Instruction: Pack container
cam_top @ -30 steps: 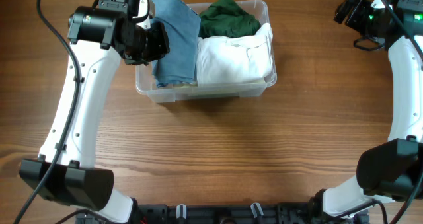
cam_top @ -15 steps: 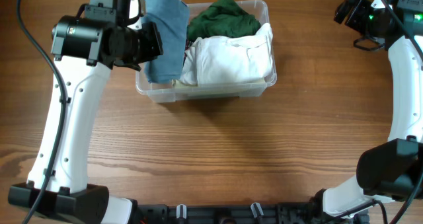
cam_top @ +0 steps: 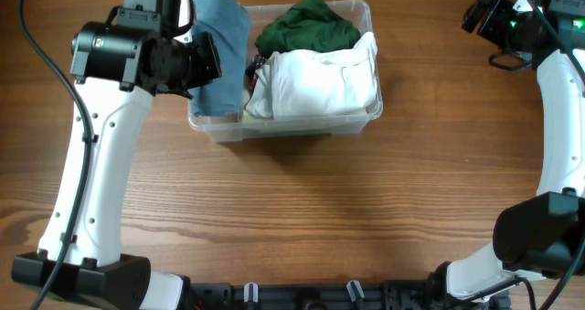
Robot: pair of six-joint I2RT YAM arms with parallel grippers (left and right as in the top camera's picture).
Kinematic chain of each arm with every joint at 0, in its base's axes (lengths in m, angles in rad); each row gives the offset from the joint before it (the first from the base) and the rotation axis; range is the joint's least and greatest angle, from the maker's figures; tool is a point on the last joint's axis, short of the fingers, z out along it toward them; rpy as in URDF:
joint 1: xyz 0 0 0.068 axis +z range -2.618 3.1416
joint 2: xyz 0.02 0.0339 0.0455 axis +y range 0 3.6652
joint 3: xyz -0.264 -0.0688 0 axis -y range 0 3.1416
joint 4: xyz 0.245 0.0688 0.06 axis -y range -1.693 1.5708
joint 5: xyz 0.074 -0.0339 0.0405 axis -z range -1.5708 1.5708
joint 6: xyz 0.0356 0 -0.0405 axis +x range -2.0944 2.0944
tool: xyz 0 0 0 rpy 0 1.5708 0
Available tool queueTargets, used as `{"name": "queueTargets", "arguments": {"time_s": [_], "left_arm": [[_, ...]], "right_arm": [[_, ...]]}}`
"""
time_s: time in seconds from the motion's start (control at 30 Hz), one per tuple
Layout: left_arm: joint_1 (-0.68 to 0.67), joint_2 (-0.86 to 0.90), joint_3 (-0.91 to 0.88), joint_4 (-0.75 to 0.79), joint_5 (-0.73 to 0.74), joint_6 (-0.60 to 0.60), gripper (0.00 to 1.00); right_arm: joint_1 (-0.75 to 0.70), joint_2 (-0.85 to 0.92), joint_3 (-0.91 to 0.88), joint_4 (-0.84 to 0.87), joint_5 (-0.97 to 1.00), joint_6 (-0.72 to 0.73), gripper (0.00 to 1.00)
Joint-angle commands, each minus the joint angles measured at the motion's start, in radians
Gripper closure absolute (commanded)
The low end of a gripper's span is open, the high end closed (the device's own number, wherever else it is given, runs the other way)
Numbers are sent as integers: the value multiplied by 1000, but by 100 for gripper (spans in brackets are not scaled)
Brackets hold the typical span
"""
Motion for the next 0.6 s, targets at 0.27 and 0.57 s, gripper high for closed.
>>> {"name": "queueTargets", "arguments": {"time_s": [0.27, 0.57], "left_arm": [[-87, 71, 24, 64, -2, 28, 96], [-134, 72, 24, 45, -10, 53, 96]], "right_arm": [[1, 13, -5, 0, 7, 14, 0], [1, 13, -5, 0, 7, 15, 0]]}}
